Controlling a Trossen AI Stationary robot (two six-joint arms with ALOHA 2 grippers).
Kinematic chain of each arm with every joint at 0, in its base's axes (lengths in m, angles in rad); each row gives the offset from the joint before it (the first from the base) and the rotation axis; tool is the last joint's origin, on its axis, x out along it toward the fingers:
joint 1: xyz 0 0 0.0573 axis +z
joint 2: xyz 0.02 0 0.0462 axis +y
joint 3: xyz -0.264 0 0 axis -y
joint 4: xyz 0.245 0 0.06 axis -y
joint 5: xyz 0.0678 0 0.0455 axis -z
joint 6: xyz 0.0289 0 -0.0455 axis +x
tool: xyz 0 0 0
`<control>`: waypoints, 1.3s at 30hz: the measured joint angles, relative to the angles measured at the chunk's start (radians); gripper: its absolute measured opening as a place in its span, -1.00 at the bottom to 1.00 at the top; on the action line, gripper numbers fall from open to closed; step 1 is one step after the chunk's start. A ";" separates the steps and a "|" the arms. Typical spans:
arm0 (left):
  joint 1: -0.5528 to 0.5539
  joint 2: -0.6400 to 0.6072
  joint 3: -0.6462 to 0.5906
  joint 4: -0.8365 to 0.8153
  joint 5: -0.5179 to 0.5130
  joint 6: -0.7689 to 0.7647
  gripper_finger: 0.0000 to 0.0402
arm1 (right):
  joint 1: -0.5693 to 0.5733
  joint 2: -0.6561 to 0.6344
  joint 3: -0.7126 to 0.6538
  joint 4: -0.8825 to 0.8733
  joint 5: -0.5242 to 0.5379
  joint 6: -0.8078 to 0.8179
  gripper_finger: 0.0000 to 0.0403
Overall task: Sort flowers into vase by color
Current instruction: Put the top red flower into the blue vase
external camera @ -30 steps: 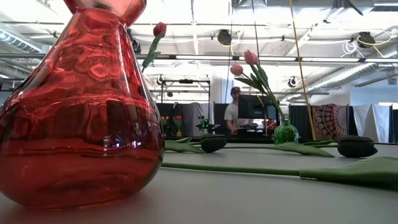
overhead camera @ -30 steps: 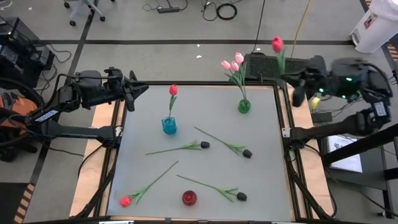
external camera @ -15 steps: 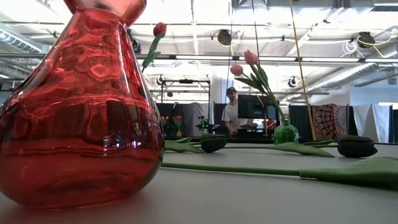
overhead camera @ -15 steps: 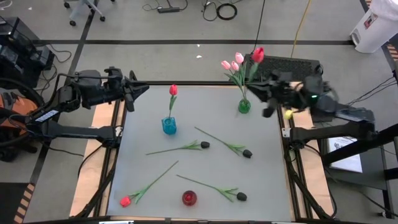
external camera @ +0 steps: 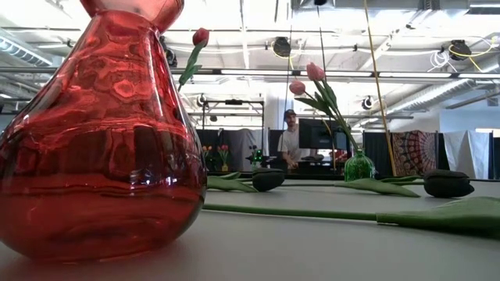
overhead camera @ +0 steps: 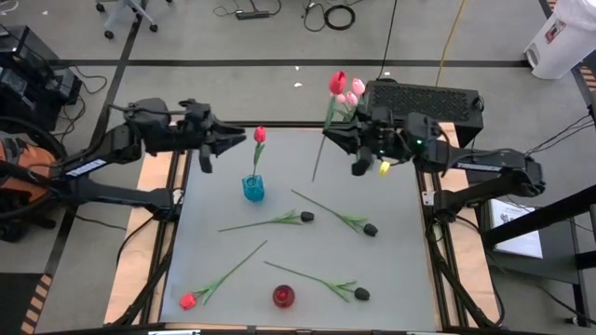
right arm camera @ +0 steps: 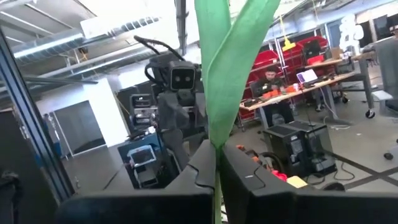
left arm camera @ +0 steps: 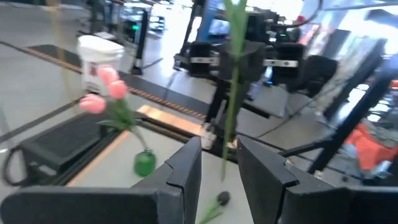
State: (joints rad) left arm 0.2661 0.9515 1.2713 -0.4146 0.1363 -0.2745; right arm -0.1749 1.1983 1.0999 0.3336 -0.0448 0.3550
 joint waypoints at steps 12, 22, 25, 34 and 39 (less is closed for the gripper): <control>0.000 0.153 0.000 0.266 0.103 -0.009 -0.46 | 0.044 0.135 0.125 -0.003 -0.015 0.000 -1.00; 0.000 0.243 0.000 0.438 0.160 -0.092 -0.46 | 0.094 0.176 0.132 -0.006 -0.014 0.018 -1.00; -0.001 0.265 0.000 0.474 0.211 -0.130 -0.46 | 0.104 0.191 0.132 0.002 -0.011 0.021 -1.00; -0.057 0.317 0.000 0.584 0.251 -0.166 -0.46 | 0.105 0.200 0.132 -0.005 -0.008 0.026 -1.00; -0.078 0.341 0.000 0.597 0.249 -0.166 -0.46 | 0.105 0.208 0.132 -0.002 -0.012 0.044 -1.00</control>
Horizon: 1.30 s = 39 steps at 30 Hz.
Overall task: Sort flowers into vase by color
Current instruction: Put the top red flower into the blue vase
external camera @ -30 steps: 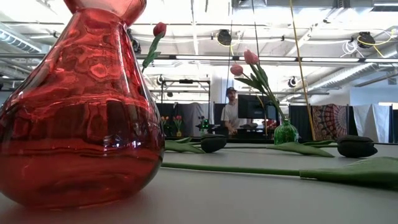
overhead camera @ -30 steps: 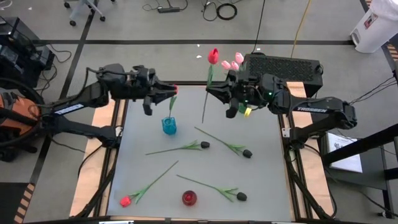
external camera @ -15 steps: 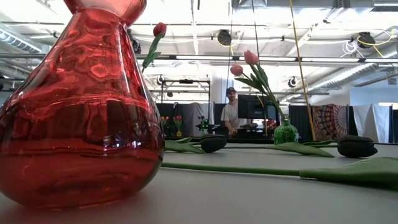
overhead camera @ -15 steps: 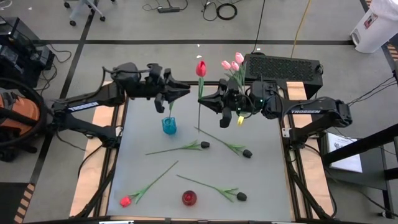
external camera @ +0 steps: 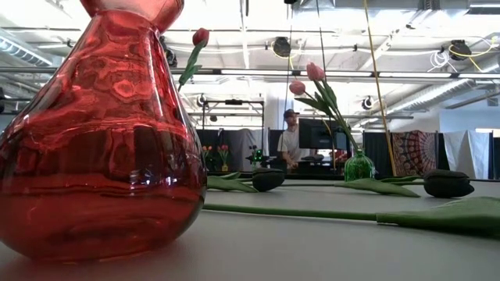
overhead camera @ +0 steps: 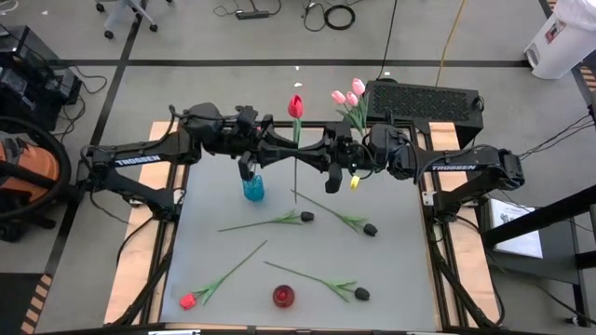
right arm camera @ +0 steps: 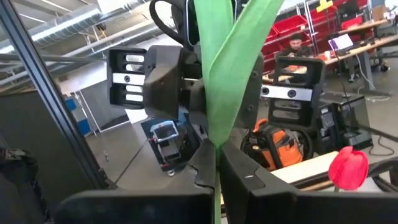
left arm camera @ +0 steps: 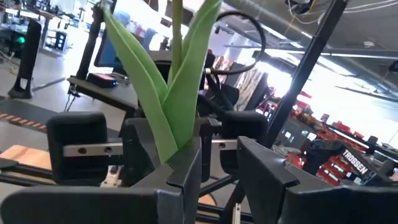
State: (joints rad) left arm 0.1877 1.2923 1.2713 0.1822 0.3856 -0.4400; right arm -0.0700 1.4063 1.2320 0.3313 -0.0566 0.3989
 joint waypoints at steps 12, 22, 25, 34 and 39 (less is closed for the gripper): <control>-0.007 0.015 0.000 0.006 -0.005 0.000 -0.46 | 0.013 0.000 0.000 0.007 0.016 0.008 -1.00; -0.007 0.000 0.000 0.002 -0.009 0.004 -0.46 | 0.013 -0.031 -0.001 -0.001 0.063 0.005 -1.00; -0.007 -0.009 0.000 0.004 -0.025 0.009 -0.46 | 0.014 -0.051 -0.001 -0.017 0.057 0.006 -1.00; 0.003 -0.009 0.000 -0.008 -0.050 0.010 -0.46 | 0.061 -0.053 -0.001 -0.011 0.063 0.014 -1.00; 0.003 -0.009 0.000 -0.008 -0.050 0.011 -0.46 | 0.073 -0.050 -0.001 -0.023 0.112 0.020 -1.00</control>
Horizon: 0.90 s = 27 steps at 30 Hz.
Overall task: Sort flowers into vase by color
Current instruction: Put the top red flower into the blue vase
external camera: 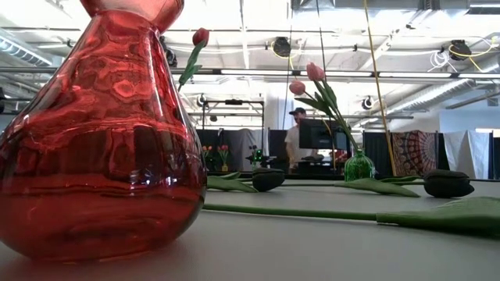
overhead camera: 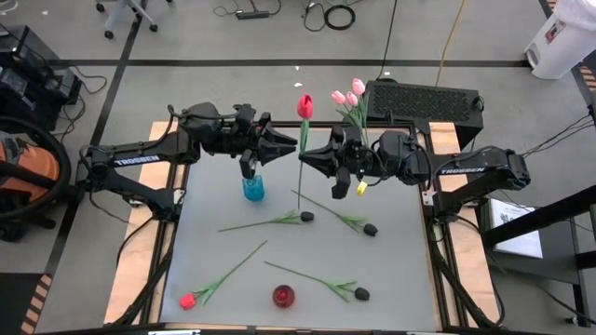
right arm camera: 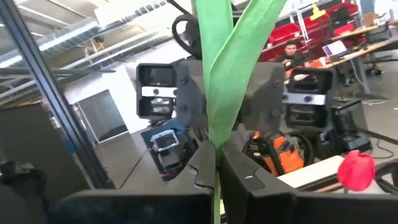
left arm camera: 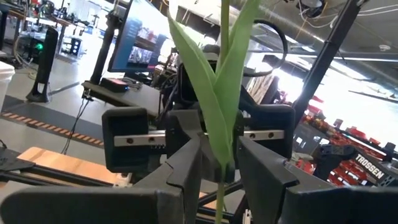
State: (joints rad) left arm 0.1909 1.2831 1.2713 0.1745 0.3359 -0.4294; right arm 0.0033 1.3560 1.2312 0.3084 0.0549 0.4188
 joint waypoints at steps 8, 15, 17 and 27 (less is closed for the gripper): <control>-0.002 0.000 0.000 -0.001 0.000 0.024 -0.46 | 0.000 0.013 0.000 0.002 0.002 0.015 -1.00; -0.002 0.003 0.000 -0.001 -0.011 0.023 -0.46 | 0.000 0.033 0.000 0.012 -0.002 0.039 -1.00; -0.002 0.005 0.000 -0.003 -0.012 0.018 -0.46 | 0.000 0.034 0.000 0.019 -0.003 0.040 -1.00; -0.002 0.013 0.000 -0.002 -0.011 0.018 -0.46 | 0.006 0.036 0.000 0.003 -0.005 0.076 -1.00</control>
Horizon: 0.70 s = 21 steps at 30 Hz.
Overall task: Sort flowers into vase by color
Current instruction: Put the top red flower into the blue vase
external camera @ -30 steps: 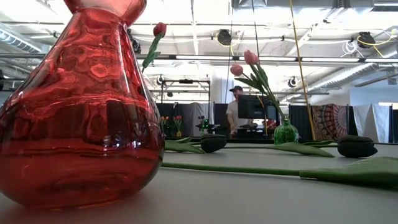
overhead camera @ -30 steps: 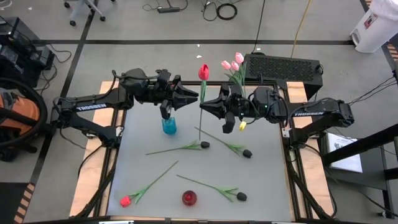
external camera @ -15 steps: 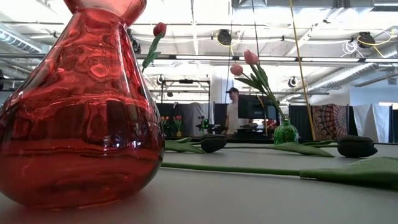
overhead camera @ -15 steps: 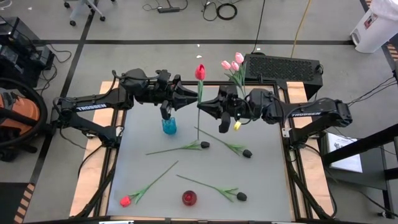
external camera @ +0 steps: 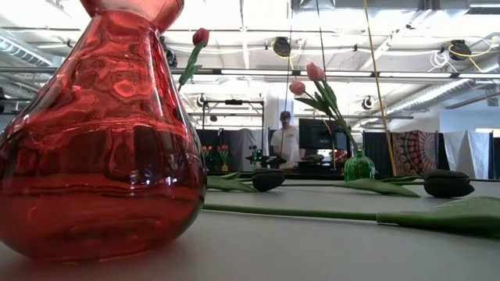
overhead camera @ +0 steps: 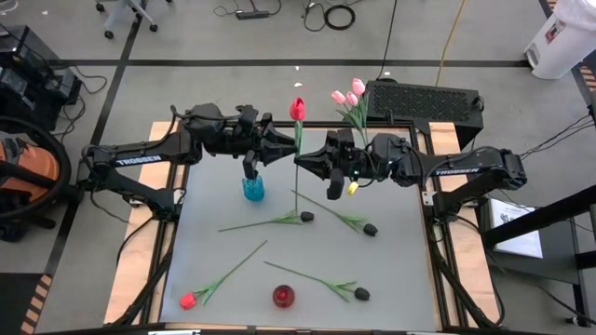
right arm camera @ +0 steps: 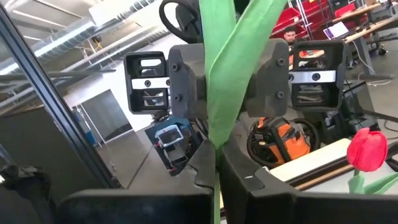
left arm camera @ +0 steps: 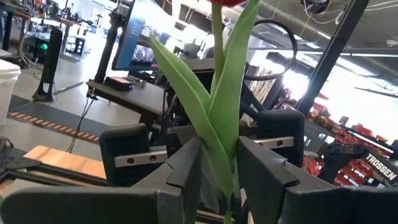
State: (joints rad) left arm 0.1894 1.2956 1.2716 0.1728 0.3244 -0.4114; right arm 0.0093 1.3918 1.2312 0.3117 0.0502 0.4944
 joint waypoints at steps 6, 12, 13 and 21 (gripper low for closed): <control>0.000 0.000 0.000 -0.002 0.000 0.000 -0.46 | 0.005 0.000 0.000 -0.017 0.001 0.012 -1.00; 0.000 0.000 0.000 -0.002 0.000 0.000 -0.46 | 0.006 0.000 0.000 -0.038 -0.001 0.037 -1.00; 0.000 0.000 0.000 -0.002 0.000 0.000 -0.46 | 0.006 0.000 0.000 -0.040 -0.004 0.042 -1.00; 0.000 0.000 0.000 -0.001 0.000 0.000 -0.46 | 0.006 0.000 0.000 -0.061 -0.003 0.067 -1.00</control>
State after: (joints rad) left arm 0.1894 1.2957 1.2713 0.1714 0.3244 -0.4110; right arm 0.0151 1.3914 1.2312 0.2506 0.0467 0.5615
